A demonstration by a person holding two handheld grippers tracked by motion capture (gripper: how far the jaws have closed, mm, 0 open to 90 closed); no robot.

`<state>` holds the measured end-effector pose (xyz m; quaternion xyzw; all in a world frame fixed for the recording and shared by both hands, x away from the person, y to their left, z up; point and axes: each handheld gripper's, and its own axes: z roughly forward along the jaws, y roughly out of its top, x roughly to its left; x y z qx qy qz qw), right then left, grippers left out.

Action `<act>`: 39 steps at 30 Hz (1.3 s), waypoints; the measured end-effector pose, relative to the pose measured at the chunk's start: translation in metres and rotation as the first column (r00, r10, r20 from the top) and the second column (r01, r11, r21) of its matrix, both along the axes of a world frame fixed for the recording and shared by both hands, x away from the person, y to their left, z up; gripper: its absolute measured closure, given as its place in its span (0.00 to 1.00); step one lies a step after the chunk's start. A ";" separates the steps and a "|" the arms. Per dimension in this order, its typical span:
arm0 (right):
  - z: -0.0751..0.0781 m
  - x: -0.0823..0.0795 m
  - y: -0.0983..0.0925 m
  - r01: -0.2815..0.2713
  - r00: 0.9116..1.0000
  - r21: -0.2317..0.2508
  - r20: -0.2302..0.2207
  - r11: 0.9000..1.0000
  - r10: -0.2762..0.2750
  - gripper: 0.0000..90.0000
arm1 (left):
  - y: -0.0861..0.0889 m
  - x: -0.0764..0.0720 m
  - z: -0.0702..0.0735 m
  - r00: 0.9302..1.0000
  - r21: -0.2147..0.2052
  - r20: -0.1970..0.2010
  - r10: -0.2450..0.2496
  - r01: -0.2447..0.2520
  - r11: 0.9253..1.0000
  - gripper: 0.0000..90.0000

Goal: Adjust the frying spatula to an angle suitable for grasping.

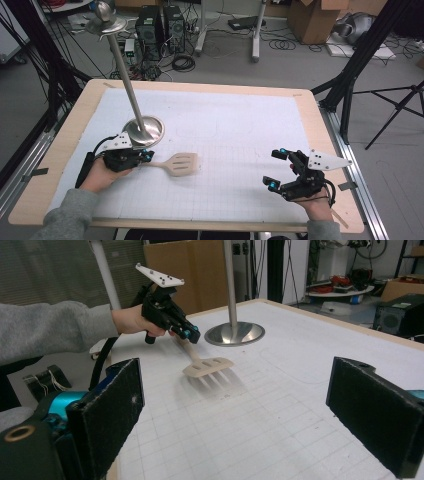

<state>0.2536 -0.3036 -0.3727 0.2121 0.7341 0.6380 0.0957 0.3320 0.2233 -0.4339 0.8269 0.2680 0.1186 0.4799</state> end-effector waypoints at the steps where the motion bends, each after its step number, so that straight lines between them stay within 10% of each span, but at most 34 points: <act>1: 0.000 0.000 0.000 0.000 1.000 -0.001 0.002 1.000 0.000 0.08 | -0.001 0.001 0.000 1.000 0.010 -0.005 -0.003 0.003 1.000 1.00; 39: -0.001 0.000 0.000 0.001 1.000 0.004 -0.008 1.000 -0.001 0.08 | -0.017 0.006 -0.009 0.995 0.101 -0.087 0.043 -0.034 0.994 1.00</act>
